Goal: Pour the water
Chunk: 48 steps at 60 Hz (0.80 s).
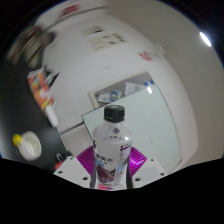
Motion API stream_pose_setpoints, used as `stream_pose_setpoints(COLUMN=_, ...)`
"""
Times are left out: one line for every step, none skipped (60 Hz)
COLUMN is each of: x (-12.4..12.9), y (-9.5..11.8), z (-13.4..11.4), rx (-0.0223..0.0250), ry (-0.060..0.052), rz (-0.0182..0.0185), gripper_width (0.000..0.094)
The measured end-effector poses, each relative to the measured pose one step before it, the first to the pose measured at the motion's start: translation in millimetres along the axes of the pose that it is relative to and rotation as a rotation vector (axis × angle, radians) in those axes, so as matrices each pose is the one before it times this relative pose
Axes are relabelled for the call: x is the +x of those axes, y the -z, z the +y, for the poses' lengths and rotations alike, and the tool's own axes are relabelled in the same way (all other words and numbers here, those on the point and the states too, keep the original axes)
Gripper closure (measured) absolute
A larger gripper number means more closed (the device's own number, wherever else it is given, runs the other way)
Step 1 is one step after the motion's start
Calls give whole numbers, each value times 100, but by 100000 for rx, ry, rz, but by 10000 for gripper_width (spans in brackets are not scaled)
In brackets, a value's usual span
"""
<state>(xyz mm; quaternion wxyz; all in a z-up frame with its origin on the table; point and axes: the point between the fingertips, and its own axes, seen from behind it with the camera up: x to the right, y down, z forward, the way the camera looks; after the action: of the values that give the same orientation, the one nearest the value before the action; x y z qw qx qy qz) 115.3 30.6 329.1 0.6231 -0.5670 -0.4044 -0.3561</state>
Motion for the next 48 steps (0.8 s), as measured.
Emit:
stream_pose_setpoints(x=375, y=111, z=232, rx=-213, ry=-7487, rz=-548, gripper_width=539)
stream_pose_setpoints(x=355, y=86, z=250, rx=-539, ry=-7343, rz=-276, gripper_width=540)
stream_pose_setpoints(x=298, y=104, z=321, rx=-637, ry=-7327, rz=-70, gripper_width=538)
stream_pose_setpoints(x=224, y=121, z=349, rx=-569, ry=-7293, rz=-220, gripper_width=539)
stream_pose_setpoints(x=-471, y=302, z=473, rx=-294, ry=-6375, rz=674, gripper_width=538)
stream_pose_setpoints(x=303, y=410, z=277, rx=-644, ry=-6071, rz=-897, gripper_width=539)
stream_pose_setpoints(x=1433, y=-303, z=1133, rx=-795, ry=-6782, rz=-2697, gripper_width=540)
stream_pose_setpoints(x=122, y=77, z=832, rx=-1580, ry=-5740, rz=-659, gripper_width=539)
stream_pose_setpoints(x=76, y=-11, z=662, rx=-1610, ry=-5863, rz=-625, gripper_width=539)
stream_pose_setpoints(x=69, y=10, z=733, rx=-1475, ry=-5926, rz=-802, gripper_width=538)
stream_pose_setpoints(x=27, y=12, z=756, rx=-1318, ry=-5740, rz=-1118, gripper_width=538)
stream_pose_setpoints(x=2, y=-35, z=741, rx=-1256, ry=-5278, rz=-1248, gripper_width=540)
stream_pose_setpoints(x=435, y=50, z=850, rx=-1544, ry=-4803, rz=-1126, gripper_width=540)
stream_pose_setpoints(x=-2259, y=-15, z=1444, rx=-1154, ry=-3419, rz=1790, gripper_width=539)
stream_pose_setpoints(x=2293, y=-219, z=593, rx=-1239, ry=-3229, rz=-1652, gripper_width=539)
stream_pose_setpoints(x=372, y=-170, z=845, rx=-974, ry=-2410, rz=-298, gripper_width=539)
stream_pose_setpoints(x=310, y=-213, z=831, rx=-893, ry=-1895, rz=-413, gripper_width=540)
stream_pose_setpoints(x=291, y=-187, z=816, rx=-956, ry=-1667, rz=-550, gripper_width=538)
stream_pose_setpoints(x=200, y=-162, z=869, rx=-1064, ry=-1563, rz=-507, gripper_width=538)
stream_pose_setpoints(x=280, y=-233, z=839, rx=-1054, ry=-1527, rz=-337, gripper_width=539)
stream_pose_setpoints(x=240, y=-147, z=807, rx=-1139, ry=-1566, rz=-320, gripper_width=538)
stream_pose_setpoints(x=131, y=-206, z=856, rx=-1164, ry=-1612, rz=-459, gripper_width=538)
stream_pose_setpoints(x=99, y=-206, z=854, rx=-1234, ry=-1602, rz=-558, gripper_width=540)
stream_pose_setpoints(x=-2132, y=-573, z=1469, rx=-836, ry=-1605, rz=1143, gripper_width=539)
stream_pose_setpoints(x=930, y=-402, z=831, rx=-1243, ry=-1142, rz=-748, gripper_width=539)
stream_pose_setpoints(x=287, y=-318, z=788, rx=-1006, ry=-835, rz=-88, gripper_width=539)
stream_pose_setpoints(x=172, y=-301, z=716, rx=-933, ry=-520, rz=-188, gripper_width=539)
stream_pose_setpoints(x=166, y=-329, z=731, rx=-895, ry=-424, rz=-278, gripper_width=540)
stream_pose_setpoints(x=99, y=-290, z=728, rx=-825, ry=-417, rz=-129, gripper_width=539)
stream_pose_setpoints(x=92, y=-277, z=656, rx=-754, ry=-322, rz=-88, gripper_width=539)
stream_pose_setpoints(x=54, y=-279, z=625, rx=-790, ry=-300, rz=-198, gripper_width=538)
stream_pose_setpoints(x=7, y=-206, z=591, rx=-761, ry=-432, rz=-358, gripper_width=538)
stream_pose_setpoints(x=-425, y=23, z=546, rx=-612, ry=-637, rz=71, gripper_width=538)
stream_pose_setpoints(x=-120, y=-185, z=705, rx=-117, ry=-670, rz=-313, gripper_width=539)
stream_pose_setpoints(x=-59, y=-258, z=543, rx=-387, ry=-540, rz=-656, gripper_width=538)
stream_pose_setpoints(x=-131, y=-206, z=549, rx=-479, ry=-408, rz=-642, gripper_width=539)
stream_pose_setpoints(x=-63, y=-200, z=500, rx=-487, ry=-212, rz=-471, gripper_width=540)
stream_pose_setpoints(x=-15, y=-191, z=513, rx=-437, ry=-115, rz=-217, gripper_width=540)
stream_pose_setpoints(x=-9, y=-176, z=519, rx=-428, ry=-79, rz=-199, gripper_width=538)
stream_pose_setpoints(x=-63, y=-144, z=529, rx=-522, ry=-216, rz=-385, gripper_width=538)
stream_pose_setpoints(x=-85, y=-134, z=529, rx=-506, ry=-47, rz=-411, gripper_width=539)
stream_pose_setpoints(x=-33, y=-137, z=559, rx=-588, ry=334, rz=-202, gripper_width=536)
stream_pose_setpoints(x=-10, y=426, z=-17, rx=-715, ry=617, rz=-79, gripper_width=534)
stream_pose_setpoints(x=-248, y=-228, z=-404, rx=4128, ry=1079, rz=304, gripper_width=533)
stream_pose_setpoints(x=61, y=87, z=311, rx=-271, ry=1168, rz=596, gripper_width=518)
stream_pose_setpoints(x=-2, y=88, z=70, rx=594, ry=1084, rz=157, gripper_width=529)
stream_pose_setpoints(x=-91, y=16, z=-238, rx=1482, ry=426, rz=-5, gripper_width=537)
stream_pose_setpoints(x=41, y=58, z=279, rx=-820, ry=111, rz=376, gripper_width=525)
